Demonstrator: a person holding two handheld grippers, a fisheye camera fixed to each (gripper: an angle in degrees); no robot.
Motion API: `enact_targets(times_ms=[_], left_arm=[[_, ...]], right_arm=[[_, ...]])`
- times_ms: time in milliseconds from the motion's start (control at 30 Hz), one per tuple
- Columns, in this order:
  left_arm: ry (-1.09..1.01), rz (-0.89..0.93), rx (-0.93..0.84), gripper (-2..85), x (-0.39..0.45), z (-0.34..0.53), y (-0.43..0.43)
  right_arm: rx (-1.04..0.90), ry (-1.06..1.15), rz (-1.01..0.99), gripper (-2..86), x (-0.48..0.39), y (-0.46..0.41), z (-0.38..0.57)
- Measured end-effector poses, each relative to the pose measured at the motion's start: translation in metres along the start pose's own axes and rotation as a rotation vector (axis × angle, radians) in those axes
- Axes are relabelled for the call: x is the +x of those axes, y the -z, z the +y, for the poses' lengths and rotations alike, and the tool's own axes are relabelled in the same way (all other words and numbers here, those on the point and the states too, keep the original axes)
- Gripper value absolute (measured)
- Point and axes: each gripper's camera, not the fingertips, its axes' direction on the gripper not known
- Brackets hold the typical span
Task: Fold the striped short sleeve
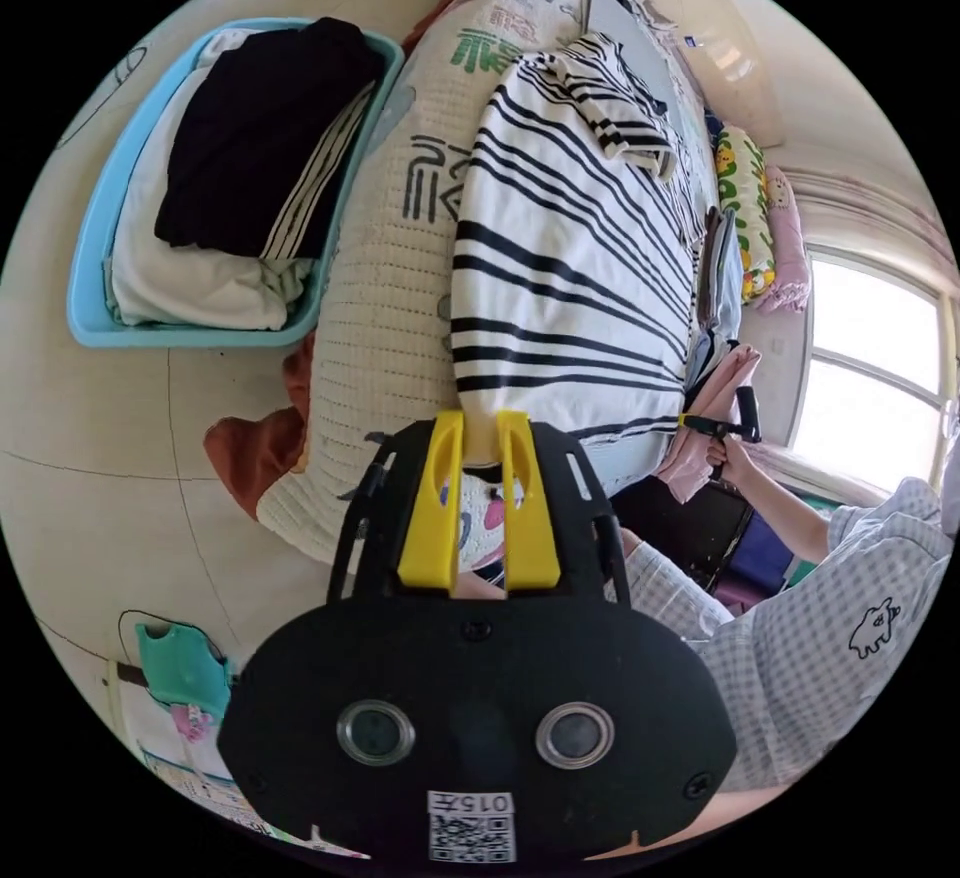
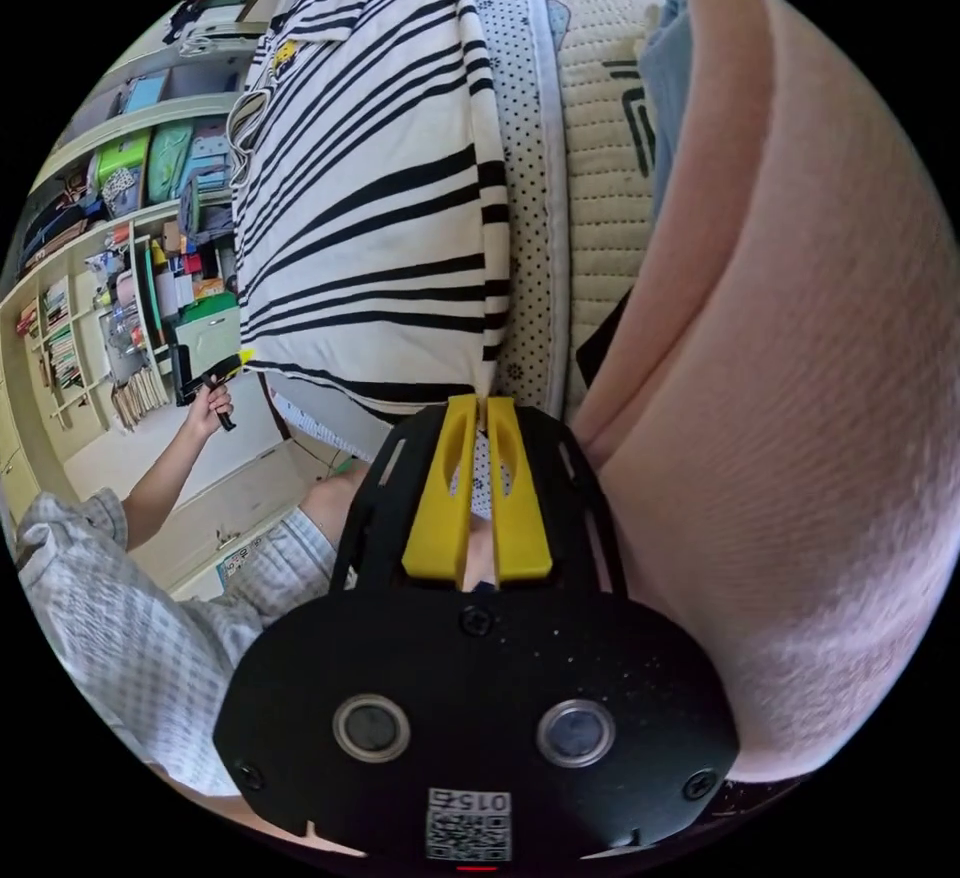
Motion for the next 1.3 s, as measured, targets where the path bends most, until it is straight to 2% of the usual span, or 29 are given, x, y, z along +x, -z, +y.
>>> enact_targets(times_ms=[133, 333, 467, 600, 667, 800, 867, 933, 1067, 1300], left_arm=[[-0.024, -0.021, 0.008, 0.8, 0.013, 0.009, 0.015], [-0.063, -0.121, -0.105, 0.2, 0.024, 0.030, 0.016], [0.005, -0.135, -0.095, 1.5, 0.021, 0.043, 0.005], [0.022, -0.149, -0.107, 4.0, 0.020, 0.061, 0.010], [0.037, -0.201, -0.069, 5.1, 0.027, 0.071, 0.028], [-0.064, -0.302, 0.036, 6.0, 0.069, 0.062, 0.054], [-0.221, -0.327, 0.122, 6.7, 0.119, 0.040, 0.056], [-0.360, -0.276, 0.152, 7.0, 0.159, 0.017, 0.046], [-0.606, -0.207, 0.206, 7.8, 0.240, -0.038, 0.005], [-0.727, -0.321, 0.163, 9.3, 0.295, -0.093, -0.062]], right_arm=[[-0.058, 0.023, -0.021, 0.3, -0.009, 0.008, 0.009], [-0.185, 0.084, 0.071, 0.1, -0.037, -0.018, 0.030], [-0.143, 0.021, 0.043, 0.9, -0.035, -0.034, 0.032], [-0.107, 0.049, 0.038, 2.4, -0.040, -0.020, 0.052], [-0.116, 0.021, 0.090, 4.1, -0.046, -0.005, 0.064], [0.013, 0.068, 0.174, 5.1, -0.088, 0.041, 0.058], [0.152, 0.157, 0.248, 5.8, -0.136, 0.072, 0.022], [0.236, 0.253, 0.278, 6.5, -0.177, 0.087, -0.022], [0.321, 0.487, 0.296, 7.6, -0.272, 0.095, -0.139], [0.265, 0.590, 0.489, 10.6, -0.350, 0.061, -0.281]])
